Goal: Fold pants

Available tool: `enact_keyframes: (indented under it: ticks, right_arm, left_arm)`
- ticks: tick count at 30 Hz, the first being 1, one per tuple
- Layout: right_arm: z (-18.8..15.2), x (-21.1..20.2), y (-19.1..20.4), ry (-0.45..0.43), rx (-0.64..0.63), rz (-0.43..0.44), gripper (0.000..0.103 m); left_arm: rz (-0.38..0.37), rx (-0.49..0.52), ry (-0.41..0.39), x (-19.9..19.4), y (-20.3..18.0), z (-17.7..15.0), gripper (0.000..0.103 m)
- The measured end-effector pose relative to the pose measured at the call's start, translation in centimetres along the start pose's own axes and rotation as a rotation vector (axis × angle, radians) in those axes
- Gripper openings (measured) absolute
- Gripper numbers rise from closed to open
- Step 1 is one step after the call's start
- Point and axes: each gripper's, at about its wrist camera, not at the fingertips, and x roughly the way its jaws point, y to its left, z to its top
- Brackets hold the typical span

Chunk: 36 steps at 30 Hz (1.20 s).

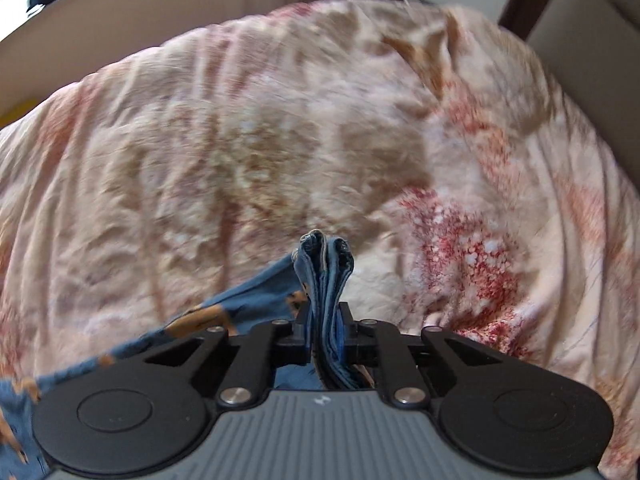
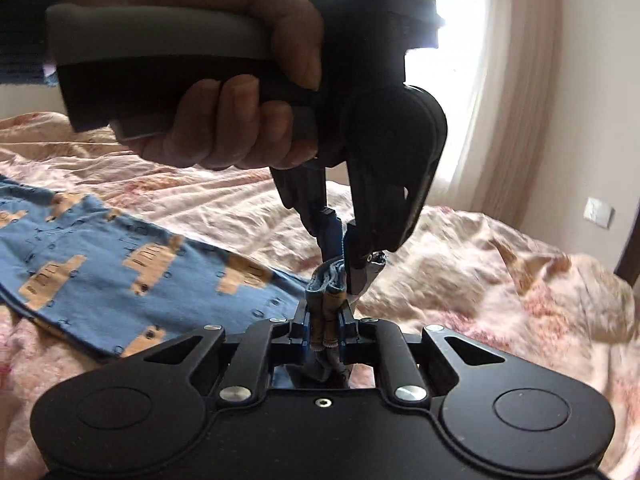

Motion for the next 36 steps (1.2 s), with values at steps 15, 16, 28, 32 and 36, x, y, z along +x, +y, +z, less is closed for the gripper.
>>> enact_keyframes:
  ticks: [15, 16, 28, 32, 36]
  right_arm:
    - [5.7, -1.1, 10.0, -0.017, -0.229, 0.398, 0.016]
    - [5.8, -0.9, 11.0, -0.011, -0.242, 0.421, 0.016]
    - [4.0, 2.3, 17.6, 0.104, -0.300, 0.542, 0.016]
    - [3.3, 3.0, 18.3, 0.124, -0.299, 0.537, 0.016]
    - [3.0, 3.3, 18.5, 0.133, -0.284, 0.531, 0.016]
  left_arm:
    - [-0.026, -0.307, -0.179, -8.7, 15.8, -12.2, 0.012]
    - [-0.028, -0.329, -0.180, -8.6, 16.9, -13.0, 0.012]
    - [-0.108, -0.446, -0.268, -5.2, 23.8, -20.4, 0.013]
    - [-0.145, -0.473, -0.271, -4.3, 24.8, -21.1, 0.012]
    - [-0.161, -0.509, -0.261, -4.1, 25.2, -21.3, 0.012]
